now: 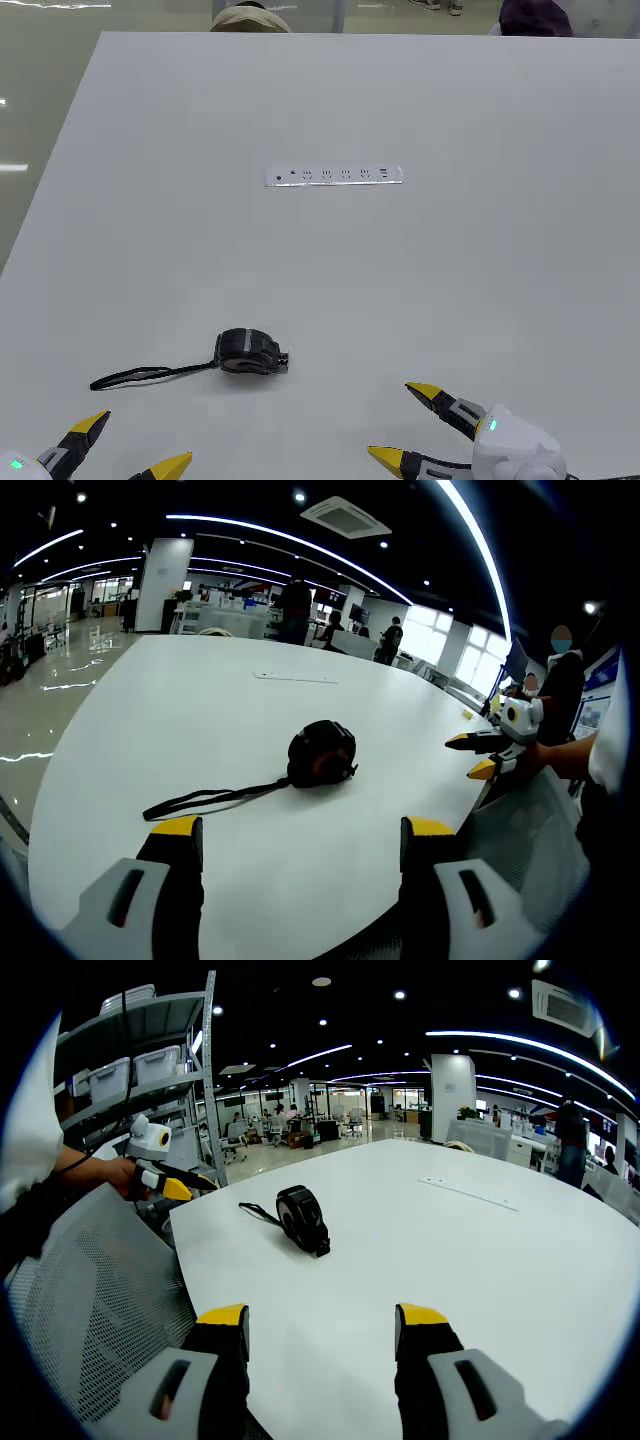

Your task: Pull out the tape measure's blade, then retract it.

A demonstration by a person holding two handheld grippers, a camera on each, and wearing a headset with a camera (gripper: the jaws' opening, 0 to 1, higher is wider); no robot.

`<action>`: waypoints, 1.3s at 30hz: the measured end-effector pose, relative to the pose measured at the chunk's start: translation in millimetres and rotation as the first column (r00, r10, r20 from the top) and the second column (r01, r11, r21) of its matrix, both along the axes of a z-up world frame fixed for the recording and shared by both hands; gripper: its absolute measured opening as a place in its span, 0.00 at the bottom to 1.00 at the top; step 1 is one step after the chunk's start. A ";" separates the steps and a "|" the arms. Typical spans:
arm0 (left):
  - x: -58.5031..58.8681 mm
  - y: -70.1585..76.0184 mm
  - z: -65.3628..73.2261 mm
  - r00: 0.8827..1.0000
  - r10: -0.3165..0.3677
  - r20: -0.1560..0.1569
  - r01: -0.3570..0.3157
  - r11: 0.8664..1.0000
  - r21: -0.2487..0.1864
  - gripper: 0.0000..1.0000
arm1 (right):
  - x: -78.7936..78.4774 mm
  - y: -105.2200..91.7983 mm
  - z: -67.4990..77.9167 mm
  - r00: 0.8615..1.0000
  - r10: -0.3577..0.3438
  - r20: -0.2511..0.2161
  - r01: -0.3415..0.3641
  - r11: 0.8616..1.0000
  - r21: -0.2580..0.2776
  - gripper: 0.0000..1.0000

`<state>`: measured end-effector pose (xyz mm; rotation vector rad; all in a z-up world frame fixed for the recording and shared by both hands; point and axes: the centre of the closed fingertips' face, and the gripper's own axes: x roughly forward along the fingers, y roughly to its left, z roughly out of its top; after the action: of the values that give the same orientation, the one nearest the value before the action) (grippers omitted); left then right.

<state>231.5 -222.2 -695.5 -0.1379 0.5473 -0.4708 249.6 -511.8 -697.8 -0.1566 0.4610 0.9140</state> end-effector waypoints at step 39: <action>-1.4 -1.3 -2.7 1.000 -0.010 -0.007 0.010 1.000 0.013 0.79 | -0.6 1.3 -0.9 1.000 0.004 -0.002 -0.004 1.000 0.002 0.59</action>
<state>230.2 -223.5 -698.2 -0.1244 0.5584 -0.4760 249.0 -510.5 -698.7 -0.1550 0.4616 0.9190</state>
